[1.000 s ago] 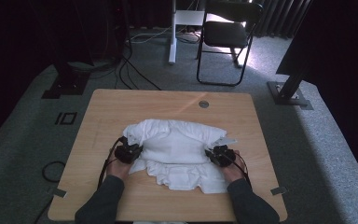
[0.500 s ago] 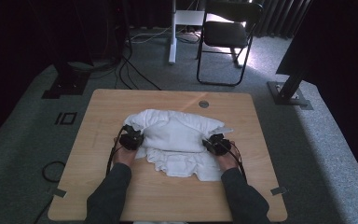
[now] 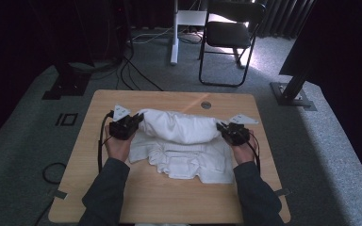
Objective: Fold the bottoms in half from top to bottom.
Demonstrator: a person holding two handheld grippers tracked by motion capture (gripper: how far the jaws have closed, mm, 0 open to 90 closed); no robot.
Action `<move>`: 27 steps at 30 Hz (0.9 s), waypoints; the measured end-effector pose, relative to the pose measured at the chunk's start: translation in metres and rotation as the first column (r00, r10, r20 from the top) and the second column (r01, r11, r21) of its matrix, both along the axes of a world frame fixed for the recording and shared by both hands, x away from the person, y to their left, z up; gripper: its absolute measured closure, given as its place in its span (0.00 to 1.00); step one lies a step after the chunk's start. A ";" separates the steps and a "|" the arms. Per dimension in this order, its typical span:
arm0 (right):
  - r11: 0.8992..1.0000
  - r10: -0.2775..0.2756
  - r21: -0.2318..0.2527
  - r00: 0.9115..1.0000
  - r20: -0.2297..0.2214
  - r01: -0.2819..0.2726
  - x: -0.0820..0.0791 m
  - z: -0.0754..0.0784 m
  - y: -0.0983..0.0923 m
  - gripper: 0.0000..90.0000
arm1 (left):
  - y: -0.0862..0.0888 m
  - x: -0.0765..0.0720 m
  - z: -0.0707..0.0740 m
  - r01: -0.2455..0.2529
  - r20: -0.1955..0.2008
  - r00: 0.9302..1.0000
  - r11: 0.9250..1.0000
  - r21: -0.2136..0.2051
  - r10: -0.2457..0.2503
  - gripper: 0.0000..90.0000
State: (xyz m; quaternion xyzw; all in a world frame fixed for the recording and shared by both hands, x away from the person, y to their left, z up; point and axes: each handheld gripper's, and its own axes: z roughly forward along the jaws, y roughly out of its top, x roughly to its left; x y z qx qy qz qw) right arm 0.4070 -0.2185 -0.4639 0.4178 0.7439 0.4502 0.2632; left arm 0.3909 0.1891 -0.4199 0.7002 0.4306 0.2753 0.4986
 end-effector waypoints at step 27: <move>0.994 0.075 0.074 0.997 0.001 -0.074 -0.071 -0.006 -0.014 0.51 | 0.011 -0.059 -0.026 0.163 -0.089 0.982 0.986 -0.032 -0.166 0.66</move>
